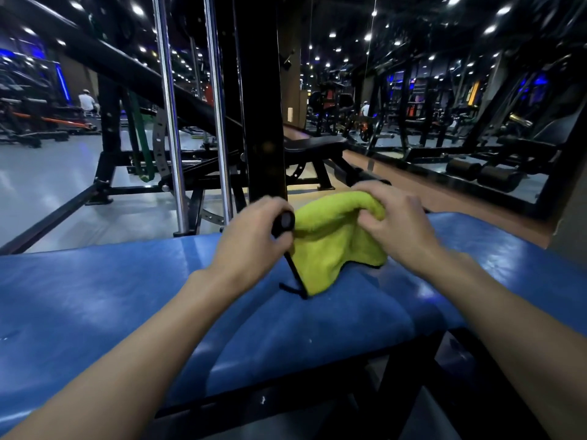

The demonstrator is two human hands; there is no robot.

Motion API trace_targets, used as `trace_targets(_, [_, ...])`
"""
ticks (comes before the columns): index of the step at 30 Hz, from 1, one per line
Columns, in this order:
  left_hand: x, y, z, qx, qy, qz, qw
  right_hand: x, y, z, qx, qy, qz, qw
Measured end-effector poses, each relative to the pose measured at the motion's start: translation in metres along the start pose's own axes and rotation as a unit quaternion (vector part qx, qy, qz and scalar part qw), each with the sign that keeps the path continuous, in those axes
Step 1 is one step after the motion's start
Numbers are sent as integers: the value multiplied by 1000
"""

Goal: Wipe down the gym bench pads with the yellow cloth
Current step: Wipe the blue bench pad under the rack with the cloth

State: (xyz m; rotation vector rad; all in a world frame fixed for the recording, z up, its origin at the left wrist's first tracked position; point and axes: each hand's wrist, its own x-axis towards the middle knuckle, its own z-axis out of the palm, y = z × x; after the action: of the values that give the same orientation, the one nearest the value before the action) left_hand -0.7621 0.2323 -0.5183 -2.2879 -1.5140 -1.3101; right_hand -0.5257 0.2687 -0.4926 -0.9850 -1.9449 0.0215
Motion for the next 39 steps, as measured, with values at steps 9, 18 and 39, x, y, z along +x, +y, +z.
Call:
trace_targets(9, [-37,-19,0,-37,-238,15,970,-28,-6,-15,-103,-391,60,913])
trace_targets(18, [-54,-13,-2,-41,-271,31,961,-41,-4,-4,-31,-289,244,925])
trace_targets(39, [-52,-11,-11,-108,-254,-108,955,-41,2,26,69,-248,332,908])
